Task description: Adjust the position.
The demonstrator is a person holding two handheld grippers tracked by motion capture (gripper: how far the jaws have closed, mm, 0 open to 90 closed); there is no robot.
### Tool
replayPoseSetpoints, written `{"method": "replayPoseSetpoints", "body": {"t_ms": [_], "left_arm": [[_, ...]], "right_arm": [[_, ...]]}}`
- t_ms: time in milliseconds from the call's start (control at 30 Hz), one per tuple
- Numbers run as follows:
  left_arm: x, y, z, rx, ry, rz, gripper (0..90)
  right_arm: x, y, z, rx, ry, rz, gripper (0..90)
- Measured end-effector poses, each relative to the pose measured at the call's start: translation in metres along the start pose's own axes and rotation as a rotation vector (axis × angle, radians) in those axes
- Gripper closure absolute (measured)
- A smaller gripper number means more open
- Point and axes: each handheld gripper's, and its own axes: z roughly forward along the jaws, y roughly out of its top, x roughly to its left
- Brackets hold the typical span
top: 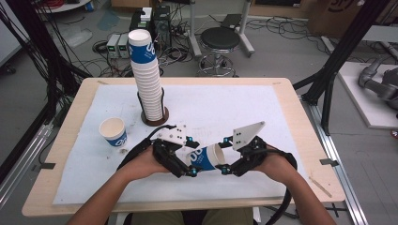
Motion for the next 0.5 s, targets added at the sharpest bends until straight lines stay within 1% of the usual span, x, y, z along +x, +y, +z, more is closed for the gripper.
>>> {"method": "replayPoseSetpoints", "body": {"t_ms": [100,267,400,500], "left_arm": [[0.000,-0.001,0.003,0.027,-0.002,0.004,17.8],[-0.001,-0.002,0.009,0.065,-0.008,0.010,18.4],[-0.001,-0.002,0.013,0.088,-0.017,0.007,19.4],[-0.001,-0.003,0.016,0.103,-0.020,0.010,21.2]], "right_arm": [[0.001,0.004,0.003,0.030,0.013,-0.002,32.0],[0.002,0.013,0.008,0.091,0.016,-0.021,31.3],[0.003,0.019,0.012,0.136,0.017,-0.033,31.0],[0.004,0.023,0.014,0.160,0.024,-0.042,30.9]]}}
